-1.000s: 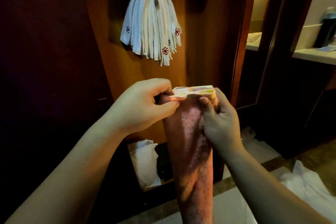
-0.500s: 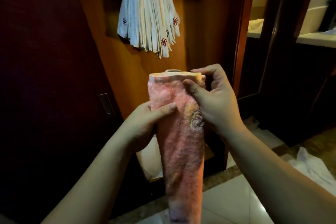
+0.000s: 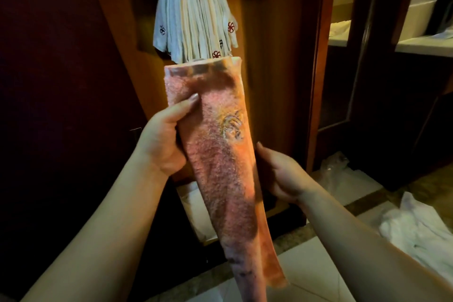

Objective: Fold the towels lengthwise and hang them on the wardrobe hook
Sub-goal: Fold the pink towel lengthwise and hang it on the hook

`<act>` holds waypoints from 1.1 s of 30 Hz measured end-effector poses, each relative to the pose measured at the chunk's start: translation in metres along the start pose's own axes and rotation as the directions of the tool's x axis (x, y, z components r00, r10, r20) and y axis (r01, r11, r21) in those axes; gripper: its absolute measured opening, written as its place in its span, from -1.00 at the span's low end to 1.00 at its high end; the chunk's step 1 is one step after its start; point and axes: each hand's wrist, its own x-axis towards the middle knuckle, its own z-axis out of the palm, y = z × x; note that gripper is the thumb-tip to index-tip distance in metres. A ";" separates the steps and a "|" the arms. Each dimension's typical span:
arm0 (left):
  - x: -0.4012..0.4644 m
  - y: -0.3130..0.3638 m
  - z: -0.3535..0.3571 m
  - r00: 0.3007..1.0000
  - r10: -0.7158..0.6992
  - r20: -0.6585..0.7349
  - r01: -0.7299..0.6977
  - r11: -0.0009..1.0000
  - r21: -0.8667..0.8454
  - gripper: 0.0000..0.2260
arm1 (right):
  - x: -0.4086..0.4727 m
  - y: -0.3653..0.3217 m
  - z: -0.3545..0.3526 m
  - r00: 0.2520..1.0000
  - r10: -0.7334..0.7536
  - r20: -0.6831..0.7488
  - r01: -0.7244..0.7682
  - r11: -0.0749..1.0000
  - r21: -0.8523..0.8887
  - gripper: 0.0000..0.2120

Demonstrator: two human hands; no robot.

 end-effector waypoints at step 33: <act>0.011 0.008 0.010 0.944 0.147 -0.296 -0.097 0.980 0.176 -0.86 | -0.035 0.021 0.032 0.910 -0.407 -0.084 0.291 0.769 -0.570 -0.82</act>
